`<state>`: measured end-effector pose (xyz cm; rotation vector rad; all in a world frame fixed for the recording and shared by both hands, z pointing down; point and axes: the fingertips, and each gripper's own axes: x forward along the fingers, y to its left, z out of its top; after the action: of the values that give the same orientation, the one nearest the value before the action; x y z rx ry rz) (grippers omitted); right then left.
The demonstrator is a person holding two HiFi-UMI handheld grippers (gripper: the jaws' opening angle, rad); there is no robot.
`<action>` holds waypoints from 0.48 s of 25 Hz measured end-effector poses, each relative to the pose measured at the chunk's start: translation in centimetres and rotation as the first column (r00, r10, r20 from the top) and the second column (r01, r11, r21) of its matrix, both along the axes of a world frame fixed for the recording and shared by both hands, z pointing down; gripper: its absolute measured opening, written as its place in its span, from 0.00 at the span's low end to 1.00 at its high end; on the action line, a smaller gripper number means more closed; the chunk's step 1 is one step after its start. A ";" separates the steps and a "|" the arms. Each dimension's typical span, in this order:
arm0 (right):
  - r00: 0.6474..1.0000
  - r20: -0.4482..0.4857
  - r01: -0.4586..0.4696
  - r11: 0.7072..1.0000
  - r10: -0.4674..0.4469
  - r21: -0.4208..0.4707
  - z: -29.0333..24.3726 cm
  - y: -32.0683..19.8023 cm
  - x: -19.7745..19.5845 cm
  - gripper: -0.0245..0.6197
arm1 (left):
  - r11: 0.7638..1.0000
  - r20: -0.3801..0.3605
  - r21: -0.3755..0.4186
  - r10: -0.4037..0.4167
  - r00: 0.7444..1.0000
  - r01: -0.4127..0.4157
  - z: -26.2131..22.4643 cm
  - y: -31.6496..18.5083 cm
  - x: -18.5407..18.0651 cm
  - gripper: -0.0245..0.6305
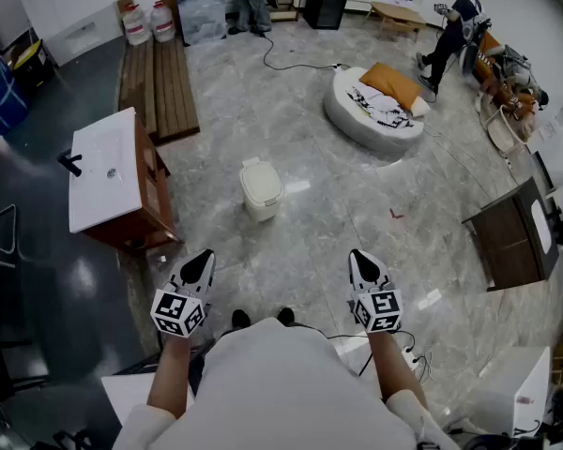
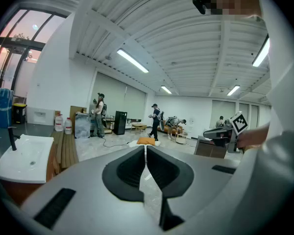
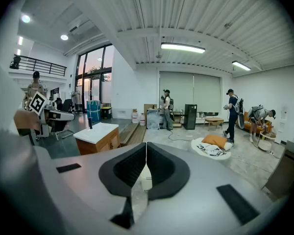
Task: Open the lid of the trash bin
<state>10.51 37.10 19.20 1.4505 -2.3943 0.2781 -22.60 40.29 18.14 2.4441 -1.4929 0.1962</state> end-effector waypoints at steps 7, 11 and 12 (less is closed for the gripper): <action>1.000 -0.008 0.011 1.000 -0.011 0.010 -0.4 -0.4 0.1 0.09 | 1.000 -0.002 -0.002 0.000 1.000 0.000 0.1 -0.3 0.6 0.08; 1.000 -0.015 0.018 1.000 -0.018 0.018 -0.4 -0.6 0.0 0.09 | 1.000 0.001 -0.006 -0.002 1.000 0.002 0.4 -0.5 0.7 0.08; 1.000 -0.015 0.020 1.000 -0.020 0.018 -0.4 -0.7 0.0 0.09 | 1.000 0.001 -0.007 -0.003 1.000 0.003 0.4 -0.6 0.7 0.08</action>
<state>10.56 36.37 18.82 1.4309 -2.4038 0.2405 -21.88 39.71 18.58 2.4364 -1.4936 0.2024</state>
